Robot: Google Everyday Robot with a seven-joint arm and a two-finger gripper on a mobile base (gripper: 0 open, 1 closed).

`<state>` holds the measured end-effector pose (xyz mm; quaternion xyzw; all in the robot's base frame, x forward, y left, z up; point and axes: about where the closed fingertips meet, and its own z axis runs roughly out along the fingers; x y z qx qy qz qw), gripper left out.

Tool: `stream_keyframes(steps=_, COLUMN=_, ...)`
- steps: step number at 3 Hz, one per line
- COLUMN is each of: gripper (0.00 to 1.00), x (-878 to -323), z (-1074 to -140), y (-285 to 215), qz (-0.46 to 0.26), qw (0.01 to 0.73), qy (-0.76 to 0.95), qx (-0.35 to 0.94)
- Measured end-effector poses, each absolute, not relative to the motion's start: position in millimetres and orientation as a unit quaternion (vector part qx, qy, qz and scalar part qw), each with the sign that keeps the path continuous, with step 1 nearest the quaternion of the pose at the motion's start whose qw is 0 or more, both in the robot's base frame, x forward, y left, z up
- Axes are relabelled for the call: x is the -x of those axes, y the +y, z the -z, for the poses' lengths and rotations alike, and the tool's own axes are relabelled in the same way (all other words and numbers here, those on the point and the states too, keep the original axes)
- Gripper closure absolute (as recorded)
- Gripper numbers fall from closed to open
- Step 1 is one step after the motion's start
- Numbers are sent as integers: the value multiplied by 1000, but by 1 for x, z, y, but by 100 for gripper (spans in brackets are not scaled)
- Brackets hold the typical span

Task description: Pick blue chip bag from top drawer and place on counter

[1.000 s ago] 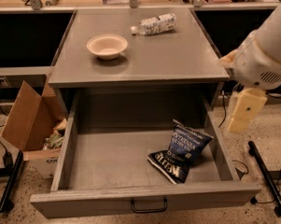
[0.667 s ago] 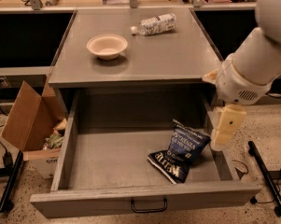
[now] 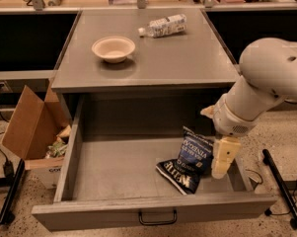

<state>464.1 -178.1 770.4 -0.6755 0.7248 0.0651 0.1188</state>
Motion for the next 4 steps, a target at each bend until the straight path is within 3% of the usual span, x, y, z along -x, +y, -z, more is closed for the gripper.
stream_keyframes(steps=3, gripper=0, x=-499, z=-685, y=-181, qz=-96, qw=94, qy=733, qx=667)
stream_keyframes(steps=4, gripper=18, x=-510, z=-670, y=-181, qz=-104, qw=90, qy=739, qx=659)
